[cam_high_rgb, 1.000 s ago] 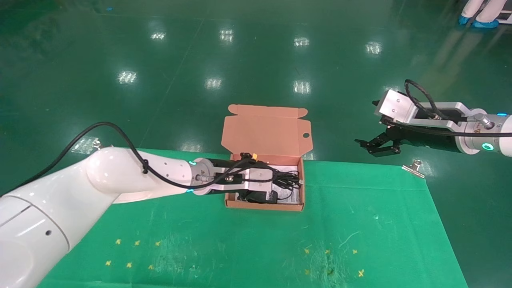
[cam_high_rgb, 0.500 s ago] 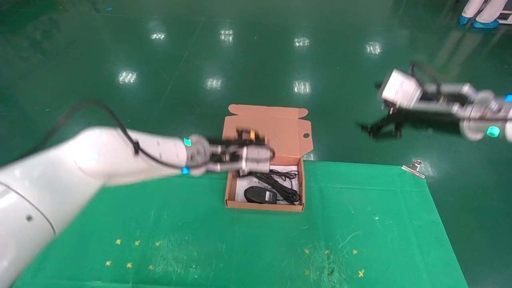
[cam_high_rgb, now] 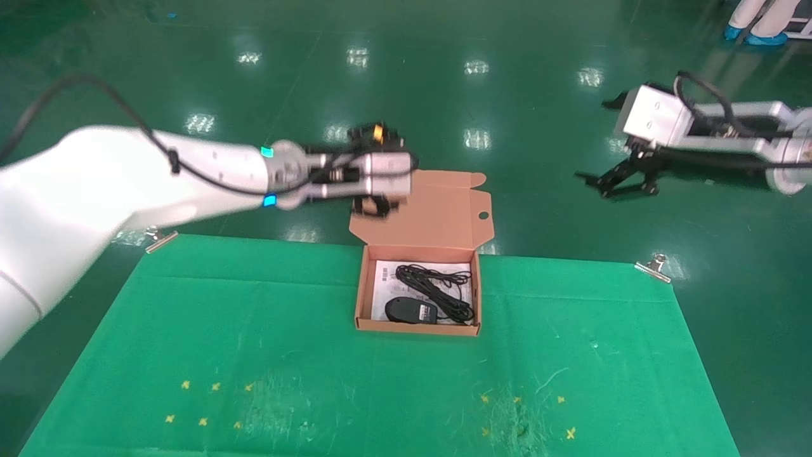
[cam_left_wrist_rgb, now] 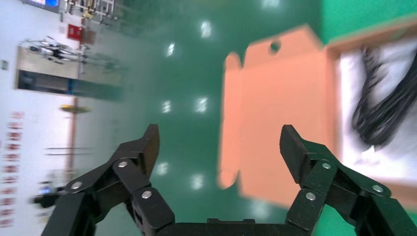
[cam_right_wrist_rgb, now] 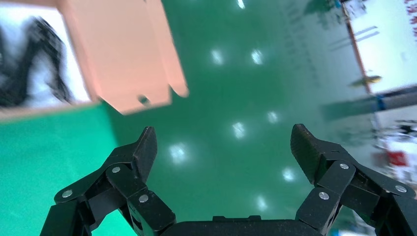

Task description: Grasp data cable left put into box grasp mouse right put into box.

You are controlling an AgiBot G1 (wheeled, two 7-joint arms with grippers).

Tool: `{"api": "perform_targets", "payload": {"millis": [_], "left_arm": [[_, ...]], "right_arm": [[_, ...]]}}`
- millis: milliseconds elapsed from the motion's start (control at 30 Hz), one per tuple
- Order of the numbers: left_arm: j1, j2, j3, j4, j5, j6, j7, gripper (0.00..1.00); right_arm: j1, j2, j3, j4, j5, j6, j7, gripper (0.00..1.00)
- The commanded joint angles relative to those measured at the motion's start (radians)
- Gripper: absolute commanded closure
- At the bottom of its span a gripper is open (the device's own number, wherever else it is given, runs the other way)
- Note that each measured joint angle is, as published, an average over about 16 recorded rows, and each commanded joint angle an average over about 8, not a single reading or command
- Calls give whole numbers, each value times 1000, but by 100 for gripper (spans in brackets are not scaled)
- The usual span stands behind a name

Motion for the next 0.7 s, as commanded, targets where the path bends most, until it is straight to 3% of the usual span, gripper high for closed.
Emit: {"api": "perform_targets", "payload": {"millis": [33, 700], "left_arm": [[7, -11, -15, -11, -10, 14, -10, 0], [288, -305, -385, -307, -267, 388, -252, 0]], "right_arm": [[-7, 4, 6, 7, 8, -10, 2, 0], [-280, 77, 217, 183, 326, -260, 109, 0]]}}
